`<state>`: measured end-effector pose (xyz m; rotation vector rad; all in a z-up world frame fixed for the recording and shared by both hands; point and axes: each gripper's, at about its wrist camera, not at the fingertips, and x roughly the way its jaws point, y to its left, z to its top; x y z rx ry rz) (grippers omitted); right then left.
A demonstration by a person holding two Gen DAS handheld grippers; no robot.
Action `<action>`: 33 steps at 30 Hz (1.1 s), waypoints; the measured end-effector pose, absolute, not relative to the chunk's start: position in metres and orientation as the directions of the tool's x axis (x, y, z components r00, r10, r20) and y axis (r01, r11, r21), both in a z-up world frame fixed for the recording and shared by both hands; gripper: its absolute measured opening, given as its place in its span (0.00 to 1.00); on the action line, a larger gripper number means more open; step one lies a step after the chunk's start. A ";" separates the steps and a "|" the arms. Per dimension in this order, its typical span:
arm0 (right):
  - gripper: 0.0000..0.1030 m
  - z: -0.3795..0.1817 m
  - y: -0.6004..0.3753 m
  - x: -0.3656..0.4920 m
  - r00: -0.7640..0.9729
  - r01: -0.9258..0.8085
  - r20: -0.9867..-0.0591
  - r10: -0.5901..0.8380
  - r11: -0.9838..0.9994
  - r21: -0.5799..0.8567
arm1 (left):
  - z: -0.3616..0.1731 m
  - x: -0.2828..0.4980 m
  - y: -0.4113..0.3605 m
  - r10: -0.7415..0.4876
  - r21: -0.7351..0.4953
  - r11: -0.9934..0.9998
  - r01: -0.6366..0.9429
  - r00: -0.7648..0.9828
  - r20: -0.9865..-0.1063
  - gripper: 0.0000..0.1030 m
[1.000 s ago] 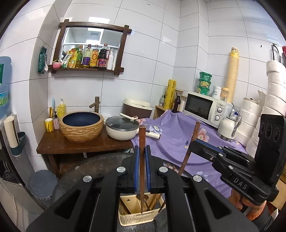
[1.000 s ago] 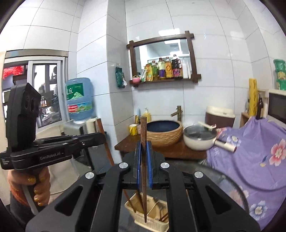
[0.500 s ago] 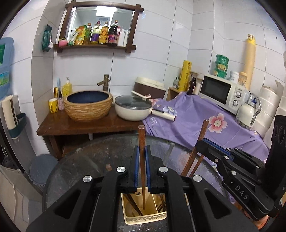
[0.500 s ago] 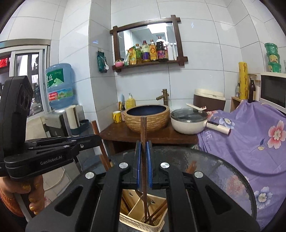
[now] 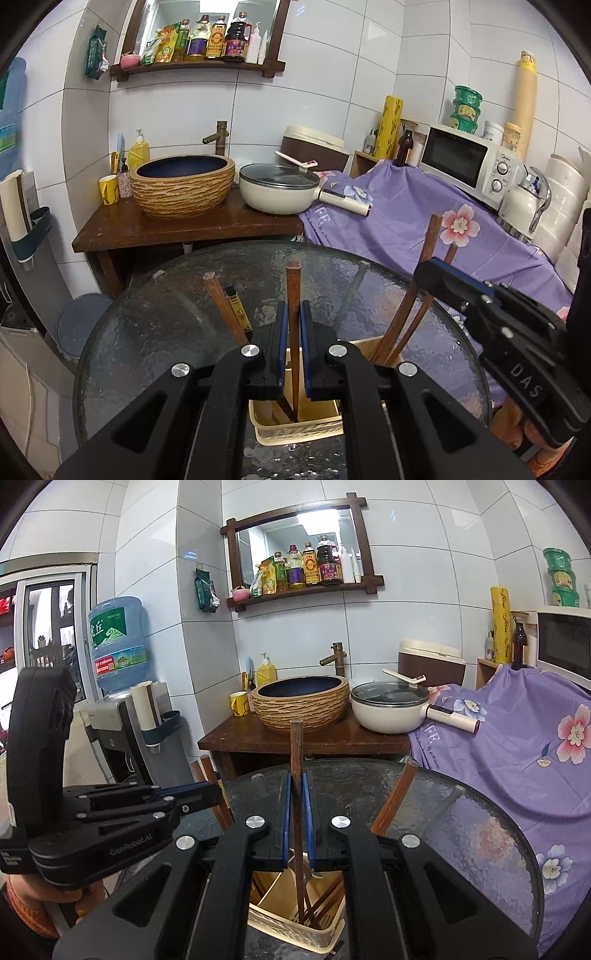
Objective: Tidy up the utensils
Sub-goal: 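Lower both chopsticks into the holder and open both tools, then move the left tool to the spoon while the right tool approaches the black chopstick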
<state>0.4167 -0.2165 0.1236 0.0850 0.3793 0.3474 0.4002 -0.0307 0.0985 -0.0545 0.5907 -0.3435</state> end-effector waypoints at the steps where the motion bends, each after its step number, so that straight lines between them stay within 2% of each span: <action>1: 0.07 0.123 -0.217 0.417 0.871 -0.314 -0.348 0.347 0.938 0.149 | 0.097 0.401 -0.031 -0.334 -0.151 0.941 0.302 0.773 -0.540 0.07; 11: 0.08 0.121 -0.226 0.417 0.878 -0.291 -0.344 0.333 0.942 0.170 | 0.088 0.398 -0.027 -0.365 -0.185 0.931 0.316 0.753 -0.547 0.09; 13: 0.10 0.119 -0.229 0.415 0.878 -0.289 -0.344 0.334 0.941 0.174 | 0.090 0.392 -0.024 -0.376 -0.196 0.926 0.321 0.757 -0.534 0.21; 15: 0.21 0.118 -0.232 0.409 0.884 -0.280 -0.340 0.322 0.945 0.166 | 0.091 0.384 -0.021 -0.383 -0.207 0.923 0.323 0.764 -0.519 0.32; 16: 0.35 0.117 -0.232 0.404 0.890 -0.275 -0.333 0.312 0.949 0.156 | 0.091 0.376 -0.018 -0.390 -0.213 0.921 0.328 0.769 -0.506 0.38; 17: 0.44 0.117 -0.232 0.400 0.895 -0.271 -0.325 0.305 0.951 0.147 | 0.092 0.372 -0.017 -0.390 -0.212 0.921 0.328 0.773 -0.499 0.42; 19: 0.45 0.115 -0.230 0.384 0.916 -0.259 -0.291 0.277 0.961 0.100 | 0.090 0.361 -0.014 -0.383 -0.205 0.924 0.323 0.782 -0.492 0.59; 22: 0.49 0.108 -0.224 0.362 0.926 -0.253 -0.277 0.255 0.967 0.043 | 0.083 0.342 -0.008 -0.371 -0.205 0.929 0.309 0.793 -0.483 0.72; 23: 0.49 0.104 -0.224 0.357 0.925 -0.251 -0.284 0.254 0.967 0.045 | 0.079 0.338 -0.006 -0.359 -0.199 0.933 0.299 0.795 -0.489 0.74; 29: 0.49 0.064 -0.226 0.333 0.897 -0.190 -0.400 0.190 0.981 0.040 | 0.038 0.319 0.000 -0.268 -0.132 0.963 0.236 0.769 -0.581 0.79; 33: 0.49 0.013 -0.225 0.339 0.802 -0.169 -0.572 0.172 0.984 0.058 | -0.005 0.311 -0.003 -0.248 -0.113 0.965 0.236 0.694 -0.676 0.79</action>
